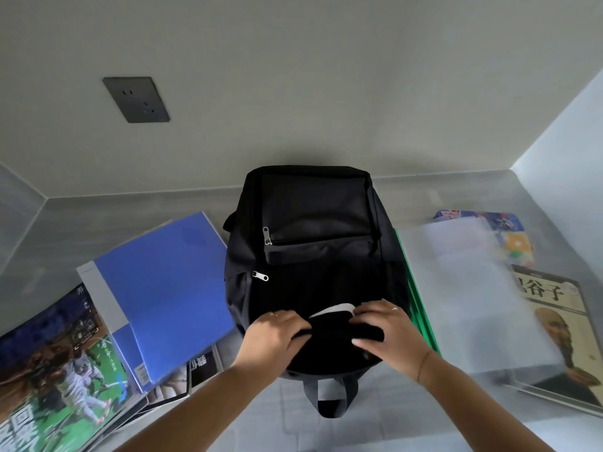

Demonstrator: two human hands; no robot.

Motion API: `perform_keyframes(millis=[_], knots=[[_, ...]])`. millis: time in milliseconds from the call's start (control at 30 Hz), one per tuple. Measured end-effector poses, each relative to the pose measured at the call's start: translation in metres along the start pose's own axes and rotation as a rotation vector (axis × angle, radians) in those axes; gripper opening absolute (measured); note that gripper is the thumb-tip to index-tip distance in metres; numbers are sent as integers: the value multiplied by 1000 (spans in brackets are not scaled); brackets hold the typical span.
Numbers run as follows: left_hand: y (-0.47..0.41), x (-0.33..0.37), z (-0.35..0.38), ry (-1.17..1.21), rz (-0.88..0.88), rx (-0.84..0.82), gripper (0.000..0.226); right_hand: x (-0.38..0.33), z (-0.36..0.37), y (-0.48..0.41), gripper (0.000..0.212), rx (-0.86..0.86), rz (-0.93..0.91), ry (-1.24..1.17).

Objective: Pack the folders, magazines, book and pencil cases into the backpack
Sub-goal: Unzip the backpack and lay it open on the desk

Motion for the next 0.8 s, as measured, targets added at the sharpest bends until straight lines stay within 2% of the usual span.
perform_keyframes(millis=[100,200,267,300,333,400,467,533,667,733,800], knots=[[-19,-7,-37,106,-173,197,16,6,-29,-19,23,121,62,-133],[-37,-24,-64,85,-258,126,25,7,-64,-46,3,155,200,-444],[-41,-43,-69,58,-365,9,26,3,-86,-67,7,213,232,-657],[-41,-53,-70,54,-433,-29,18,1,-97,-77,13,251,247,-749],[-41,-64,-72,79,-499,-40,15,-2,-106,-86,18,283,262,-819],[-43,-84,-74,258,-612,36,25,-7,-120,-101,21,279,266,-911],[-53,-97,-80,436,-705,185,29,-12,-124,-112,14,182,250,-949],[-65,-108,-84,504,-765,255,36,-6,-118,-116,6,76,242,-923],[-88,-129,-83,559,-805,323,55,27,-97,-115,18,-82,281,-782],[-95,-137,-81,563,-832,349,57,38,-93,-116,8,-94,323,-697],[-102,-142,-80,529,-856,348,53,41,-97,-129,15,-46,356,-703]])
Point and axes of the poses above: each hand's wrist, its own y-axis away from the middle knuckle, its own z-axis out of the palm, x = y × z, the point moved 4 cm from there along -y, towards the middle knuckle, and after that the axes turned 12 degrees about z, right-handed, at the moved point
